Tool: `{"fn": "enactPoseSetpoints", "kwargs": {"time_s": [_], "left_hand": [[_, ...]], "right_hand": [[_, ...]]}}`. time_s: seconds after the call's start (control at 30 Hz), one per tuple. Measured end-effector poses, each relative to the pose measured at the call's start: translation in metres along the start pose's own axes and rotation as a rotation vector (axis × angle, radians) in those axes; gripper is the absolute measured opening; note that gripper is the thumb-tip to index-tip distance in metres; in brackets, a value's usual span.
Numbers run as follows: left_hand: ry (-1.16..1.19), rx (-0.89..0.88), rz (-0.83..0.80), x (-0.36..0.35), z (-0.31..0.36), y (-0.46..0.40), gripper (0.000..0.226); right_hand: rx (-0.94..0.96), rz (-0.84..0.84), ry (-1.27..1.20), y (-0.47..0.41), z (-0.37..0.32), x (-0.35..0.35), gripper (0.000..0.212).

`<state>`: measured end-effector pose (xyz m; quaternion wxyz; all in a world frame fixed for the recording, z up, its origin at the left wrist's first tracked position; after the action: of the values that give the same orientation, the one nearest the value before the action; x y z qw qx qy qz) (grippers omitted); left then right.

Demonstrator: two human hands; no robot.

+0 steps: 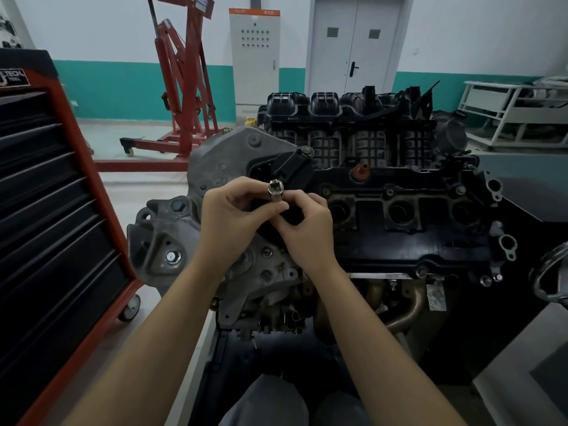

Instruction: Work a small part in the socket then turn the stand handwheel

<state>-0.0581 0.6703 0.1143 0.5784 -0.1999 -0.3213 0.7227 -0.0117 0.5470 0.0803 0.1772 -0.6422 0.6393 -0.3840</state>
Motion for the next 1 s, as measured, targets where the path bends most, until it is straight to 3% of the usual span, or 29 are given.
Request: {"fn": "enactPoseSetpoints", "kwargs": {"time_s": [0.13, 0.37, 0.57, 0.8, 1.0], "left_hand": [[0.064, 0.038, -0.044, -0.0011, -0.0012, 0.0002, 0.03], [-0.063, -0.026, -0.017, 0.0004, -0.0004, -0.0006, 0.024], [0.115, 0.059, -0.038, -0.0015, 0.0001, 0.0004, 0.036], [0.025, 0.014, -0.03, -0.0009, 0.001, 0.0011, 0.027], [0.089, 0.057, -0.037, -0.0019, -0.002, 0.0003, 0.035]], "right_hand": [[0.056, -0.012, 0.029, 0.0005, -0.0021, 0.0006, 0.031], [-0.026, 0.016, -0.018, -0.0007, 0.0019, 0.0008, 0.018], [0.015, 0.001, 0.006, -0.0001, 0.0015, -0.001, 0.035], [-0.012, 0.012, -0.009, 0.0005, 0.0002, 0.0004, 0.02], [0.033, -0.011, 0.033, 0.0005, 0.0007, 0.0006, 0.033]]}}
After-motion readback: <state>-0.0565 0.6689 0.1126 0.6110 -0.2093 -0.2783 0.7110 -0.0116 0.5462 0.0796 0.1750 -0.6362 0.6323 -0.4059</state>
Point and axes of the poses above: each hand's wrist, its own y-axis away from the middle knuckle, its own x-axis out of the back of the hand, z = x × y, the point moved 4 cm from there along -y, towards the middle knuckle, and after that the axes turned 4 degrees about x, right-handed, at the moved point
